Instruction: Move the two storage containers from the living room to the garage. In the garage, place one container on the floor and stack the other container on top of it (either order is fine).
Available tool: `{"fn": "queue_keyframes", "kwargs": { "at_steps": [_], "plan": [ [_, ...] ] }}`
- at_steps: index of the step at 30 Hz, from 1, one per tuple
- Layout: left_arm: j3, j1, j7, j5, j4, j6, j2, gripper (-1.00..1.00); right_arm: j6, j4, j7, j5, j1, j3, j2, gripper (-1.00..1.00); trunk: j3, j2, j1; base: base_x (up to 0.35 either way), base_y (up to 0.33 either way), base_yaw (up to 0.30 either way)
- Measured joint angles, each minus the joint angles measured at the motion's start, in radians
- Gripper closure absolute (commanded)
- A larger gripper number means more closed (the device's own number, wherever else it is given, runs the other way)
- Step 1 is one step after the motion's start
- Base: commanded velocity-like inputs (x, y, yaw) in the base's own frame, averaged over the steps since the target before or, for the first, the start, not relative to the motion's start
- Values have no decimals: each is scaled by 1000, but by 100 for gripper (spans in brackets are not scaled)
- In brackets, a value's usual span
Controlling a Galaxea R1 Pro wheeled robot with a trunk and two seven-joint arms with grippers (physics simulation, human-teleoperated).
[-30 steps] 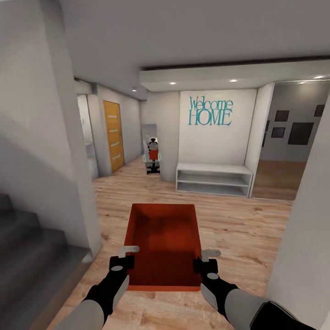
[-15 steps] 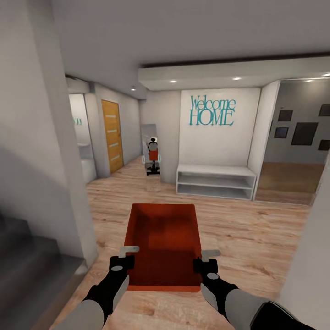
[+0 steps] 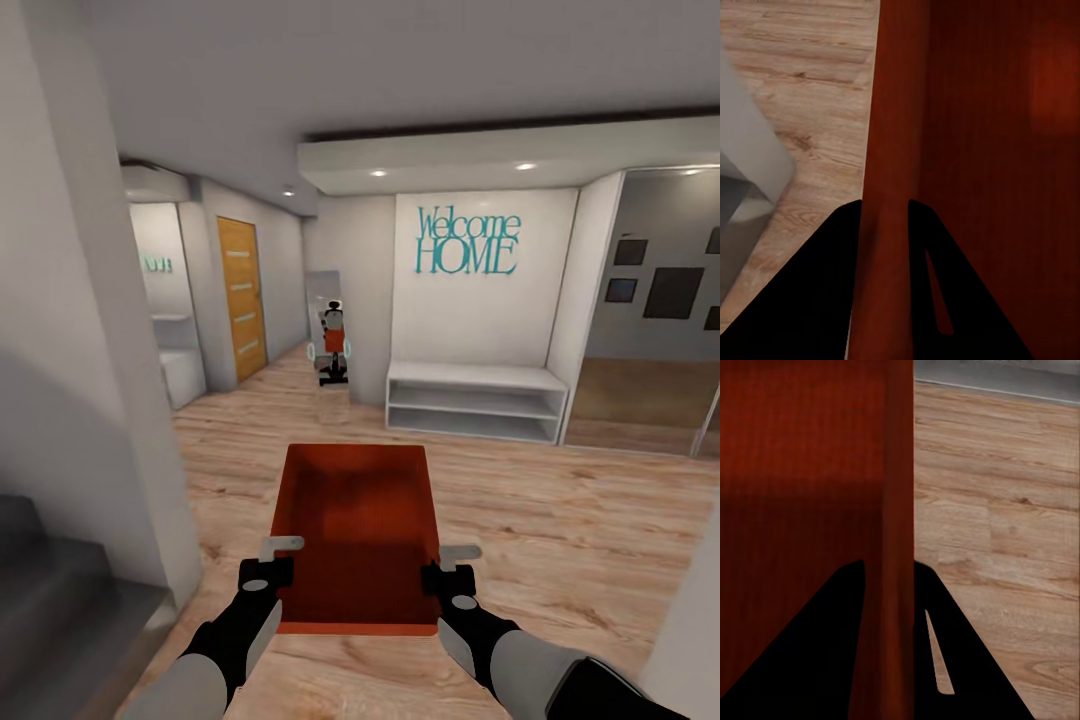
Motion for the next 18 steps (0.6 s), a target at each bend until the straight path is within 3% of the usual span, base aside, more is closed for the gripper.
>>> {"fn": "queue_keyframes", "kwargs": {
  "at_steps": [18],
  "plan": [
    [1,0,0,0,1,0,0,100,2,0,0,0,0,1,0,100,0,0,0,321,0,0]
  ]
}}
